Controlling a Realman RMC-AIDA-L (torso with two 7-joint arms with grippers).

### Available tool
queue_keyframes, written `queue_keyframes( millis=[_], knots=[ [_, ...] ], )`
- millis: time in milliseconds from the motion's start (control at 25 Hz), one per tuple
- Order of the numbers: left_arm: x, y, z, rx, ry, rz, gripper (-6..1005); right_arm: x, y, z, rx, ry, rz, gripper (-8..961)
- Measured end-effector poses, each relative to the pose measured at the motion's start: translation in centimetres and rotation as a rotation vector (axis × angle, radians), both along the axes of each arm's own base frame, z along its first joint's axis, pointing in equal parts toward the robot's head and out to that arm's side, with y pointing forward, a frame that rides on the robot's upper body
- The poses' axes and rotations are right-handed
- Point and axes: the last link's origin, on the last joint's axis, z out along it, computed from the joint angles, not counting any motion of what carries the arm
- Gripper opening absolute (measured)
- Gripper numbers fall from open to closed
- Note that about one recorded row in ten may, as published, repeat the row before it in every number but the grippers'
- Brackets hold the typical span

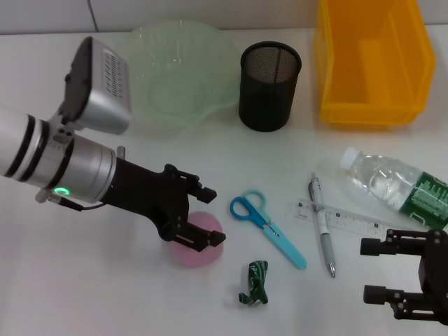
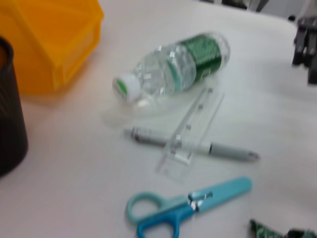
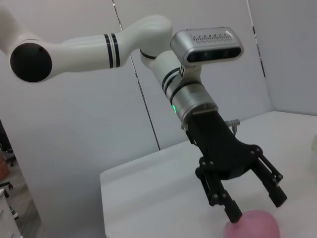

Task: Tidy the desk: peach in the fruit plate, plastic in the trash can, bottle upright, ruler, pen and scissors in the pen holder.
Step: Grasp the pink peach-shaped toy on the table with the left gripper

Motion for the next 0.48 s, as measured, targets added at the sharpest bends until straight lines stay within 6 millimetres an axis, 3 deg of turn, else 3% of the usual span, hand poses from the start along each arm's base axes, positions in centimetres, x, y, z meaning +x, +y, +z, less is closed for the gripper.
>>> queue_keyframes(
  millis=[400,480],
  knots=[
    [-1.5,-0.3,-0.4,-0.001,0.083,0.004,667,0.0,0.4,0.5,0.017,0.002,-0.013,660],
    [-1.5,-0.4,-0.4,-0.001,0.082,0.0,561,0.0,0.5,0.5,0.018,0.003,-0.011,660]
  ],
)
